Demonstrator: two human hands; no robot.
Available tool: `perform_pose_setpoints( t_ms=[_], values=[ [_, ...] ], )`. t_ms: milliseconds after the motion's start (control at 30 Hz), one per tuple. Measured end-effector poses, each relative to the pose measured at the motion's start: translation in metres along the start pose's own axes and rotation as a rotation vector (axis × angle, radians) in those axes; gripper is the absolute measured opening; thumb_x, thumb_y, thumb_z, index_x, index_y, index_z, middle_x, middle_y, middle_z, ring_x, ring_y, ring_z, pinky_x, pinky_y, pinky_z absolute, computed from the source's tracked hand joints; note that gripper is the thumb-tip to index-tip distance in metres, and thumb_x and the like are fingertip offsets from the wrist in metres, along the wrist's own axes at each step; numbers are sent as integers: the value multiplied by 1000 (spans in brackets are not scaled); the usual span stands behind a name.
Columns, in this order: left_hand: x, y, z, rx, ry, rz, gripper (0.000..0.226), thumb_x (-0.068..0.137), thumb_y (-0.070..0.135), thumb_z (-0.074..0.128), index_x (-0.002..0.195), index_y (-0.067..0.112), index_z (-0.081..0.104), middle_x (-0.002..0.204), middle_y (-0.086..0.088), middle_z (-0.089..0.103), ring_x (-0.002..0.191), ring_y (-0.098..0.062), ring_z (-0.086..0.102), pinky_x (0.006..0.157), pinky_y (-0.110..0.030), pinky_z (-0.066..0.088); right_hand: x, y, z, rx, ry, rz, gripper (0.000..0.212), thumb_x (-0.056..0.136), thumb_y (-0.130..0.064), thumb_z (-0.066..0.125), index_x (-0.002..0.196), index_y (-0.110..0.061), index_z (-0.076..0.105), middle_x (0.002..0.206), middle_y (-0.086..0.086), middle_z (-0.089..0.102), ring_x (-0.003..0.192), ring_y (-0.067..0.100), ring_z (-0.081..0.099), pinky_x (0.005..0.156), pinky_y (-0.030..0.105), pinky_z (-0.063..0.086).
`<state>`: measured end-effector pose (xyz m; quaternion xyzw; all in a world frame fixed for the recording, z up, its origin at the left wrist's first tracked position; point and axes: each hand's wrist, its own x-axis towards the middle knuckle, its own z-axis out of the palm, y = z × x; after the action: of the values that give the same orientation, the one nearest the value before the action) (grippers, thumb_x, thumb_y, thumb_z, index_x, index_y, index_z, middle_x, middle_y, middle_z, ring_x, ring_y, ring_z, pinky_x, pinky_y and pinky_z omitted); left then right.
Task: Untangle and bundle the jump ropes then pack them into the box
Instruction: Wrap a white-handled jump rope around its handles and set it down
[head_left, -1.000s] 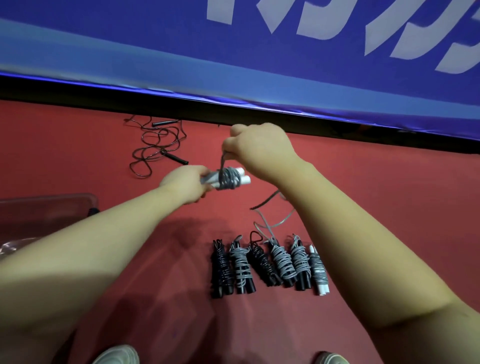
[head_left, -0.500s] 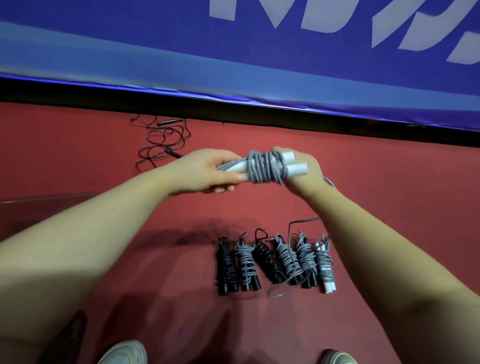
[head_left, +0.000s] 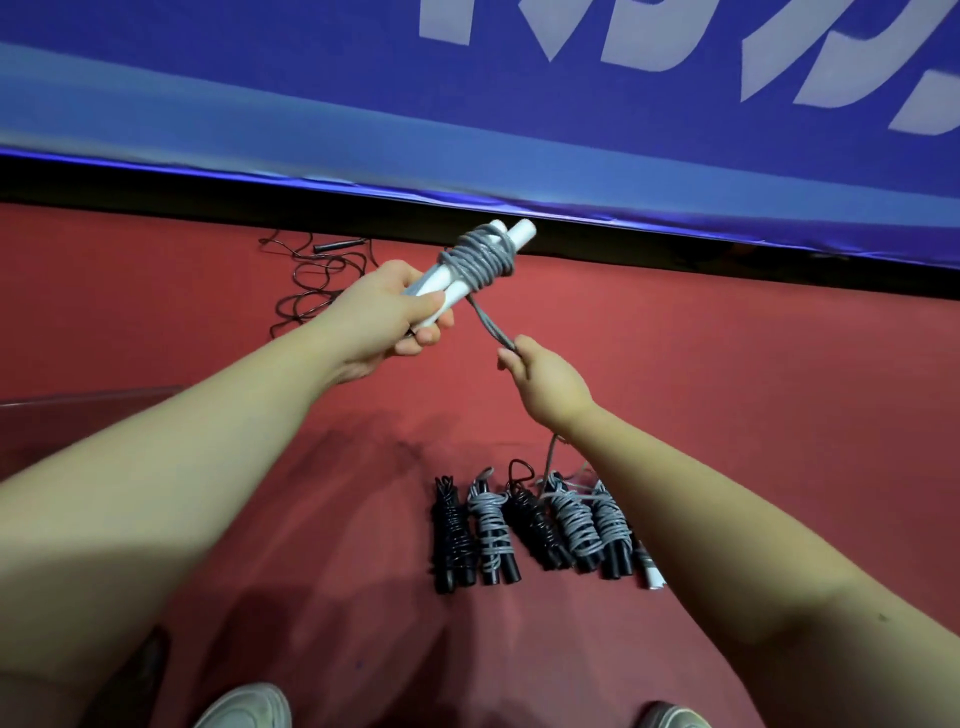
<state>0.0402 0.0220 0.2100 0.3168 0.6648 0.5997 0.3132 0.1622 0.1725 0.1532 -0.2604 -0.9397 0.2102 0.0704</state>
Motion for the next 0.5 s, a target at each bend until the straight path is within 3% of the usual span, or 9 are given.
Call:
perform_pose_setpoints(
  t_ms=[67,167,300,367,500],
  values=[
    [8,-11,-4,106,127,-63,7,97,6,43,103,1,44,82,-11,57,47,-6,44,38,-15,32,-4,-7,-2,-186,28,-94,30,101,-37,32,101,-10,44,88,12,58,81,36,55,57,36,31],
    [16,-29,-10,311,255,-118,14,95,9,46,106,2,45,82,-8,63,55,-14,50,47,-24,41,-4,-23,-9,-386,110,-248,28,100,-36,38,109,-12,48,100,8,61,85,34,58,57,32,33],
    [22,-41,-18,585,321,-164,21,89,12,55,106,8,42,102,-13,66,89,-33,62,74,-39,48,-2,-48,-15,-632,132,-426,21,99,-23,39,113,-16,54,104,4,57,84,33,59,46,28,23],
    [22,-44,-20,671,287,-180,20,89,13,56,103,11,42,100,-11,68,87,-32,62,72,-37,46,-1,-60,-18,-674,126,-457,23,99,-21,40,115,-18,57,108,4,55,84,32,60,44,27,16],
    [12,-48,-20,869,164,-113,12,91,18,57,96,15,47,80,0,68,71,-24,57,63,-31,41,4,-80,-34,-626,96,-376,23,96,-23,46,111,-16,61,107,7,50,80,31,57,50,29,25]
  ],
)
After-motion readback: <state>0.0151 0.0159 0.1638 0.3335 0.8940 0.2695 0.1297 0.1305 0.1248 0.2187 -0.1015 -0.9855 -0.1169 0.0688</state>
